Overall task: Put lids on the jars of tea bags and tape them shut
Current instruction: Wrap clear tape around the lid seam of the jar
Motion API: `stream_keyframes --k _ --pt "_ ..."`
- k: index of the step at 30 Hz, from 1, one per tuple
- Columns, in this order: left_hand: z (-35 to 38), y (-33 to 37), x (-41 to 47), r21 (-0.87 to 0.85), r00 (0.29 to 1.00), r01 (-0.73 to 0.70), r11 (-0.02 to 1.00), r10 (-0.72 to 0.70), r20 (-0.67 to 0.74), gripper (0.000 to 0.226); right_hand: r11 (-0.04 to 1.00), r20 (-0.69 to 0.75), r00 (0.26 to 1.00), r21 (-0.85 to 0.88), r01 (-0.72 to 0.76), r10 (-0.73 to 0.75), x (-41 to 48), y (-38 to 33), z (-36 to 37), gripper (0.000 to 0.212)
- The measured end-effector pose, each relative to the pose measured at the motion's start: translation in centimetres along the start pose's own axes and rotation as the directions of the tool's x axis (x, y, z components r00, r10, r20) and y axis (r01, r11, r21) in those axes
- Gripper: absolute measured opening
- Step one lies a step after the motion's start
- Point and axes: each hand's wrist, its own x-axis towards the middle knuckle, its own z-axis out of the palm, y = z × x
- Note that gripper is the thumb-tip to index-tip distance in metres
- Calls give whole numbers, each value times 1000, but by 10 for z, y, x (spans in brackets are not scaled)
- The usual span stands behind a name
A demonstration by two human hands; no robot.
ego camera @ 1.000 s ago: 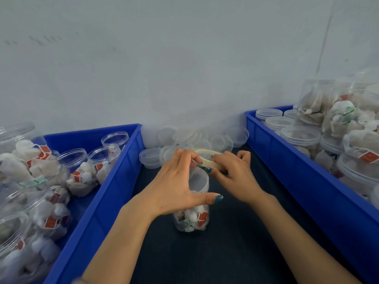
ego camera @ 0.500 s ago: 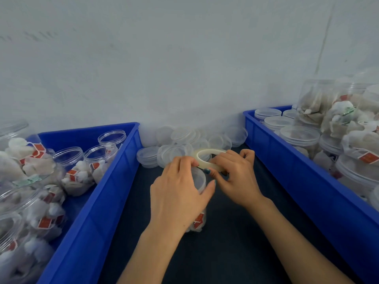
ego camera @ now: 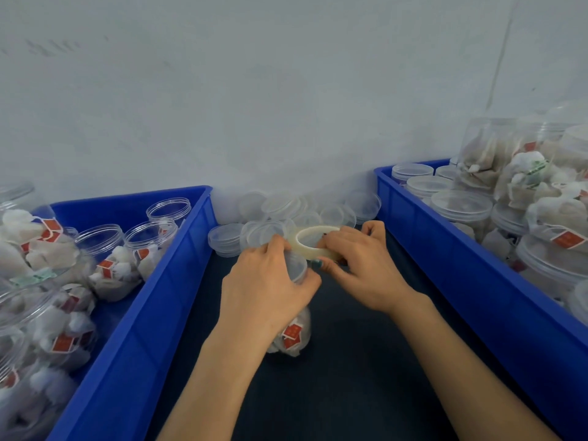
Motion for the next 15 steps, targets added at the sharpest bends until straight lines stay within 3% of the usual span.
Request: stream_keyframes --k 4,10,15 --pt "4 0 -6 14 999 -35 999 35 -34 58 1000 2 1000 -21 8 -8 -2 3 -5 45" --pt "2 -5 0 88 998 -69 994 67 20 71 993 -56 998 -116 -8 1 0 -1 1 36" --pt "5 0 -5 59 990 -61 996 68 -126 56 988 -176 974 -35 -149 141 0 -20 23 29"
